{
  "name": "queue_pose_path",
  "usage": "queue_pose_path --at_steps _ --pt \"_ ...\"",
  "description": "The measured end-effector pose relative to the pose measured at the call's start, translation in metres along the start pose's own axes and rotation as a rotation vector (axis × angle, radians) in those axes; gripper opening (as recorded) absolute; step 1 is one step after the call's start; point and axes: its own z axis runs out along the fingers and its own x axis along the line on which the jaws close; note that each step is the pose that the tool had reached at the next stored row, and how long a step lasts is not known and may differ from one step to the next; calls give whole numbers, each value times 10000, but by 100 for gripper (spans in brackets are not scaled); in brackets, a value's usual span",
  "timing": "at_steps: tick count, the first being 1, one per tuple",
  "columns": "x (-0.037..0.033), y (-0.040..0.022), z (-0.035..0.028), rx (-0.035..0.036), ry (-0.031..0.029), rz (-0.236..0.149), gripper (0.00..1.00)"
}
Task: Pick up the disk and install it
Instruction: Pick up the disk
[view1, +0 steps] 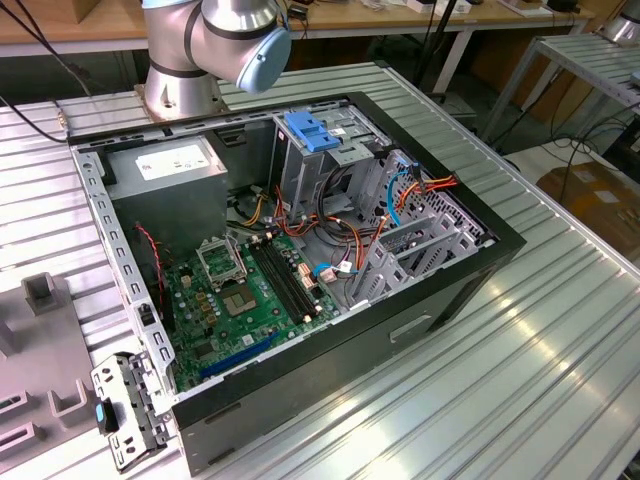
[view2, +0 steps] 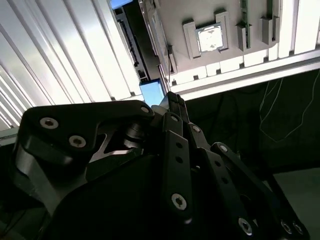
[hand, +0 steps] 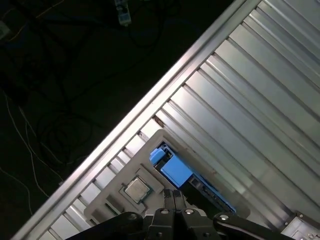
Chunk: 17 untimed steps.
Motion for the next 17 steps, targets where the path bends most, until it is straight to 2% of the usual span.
queue_pose_path --at_steps 17 --pt "0 0 0 55 60 -1510 11"
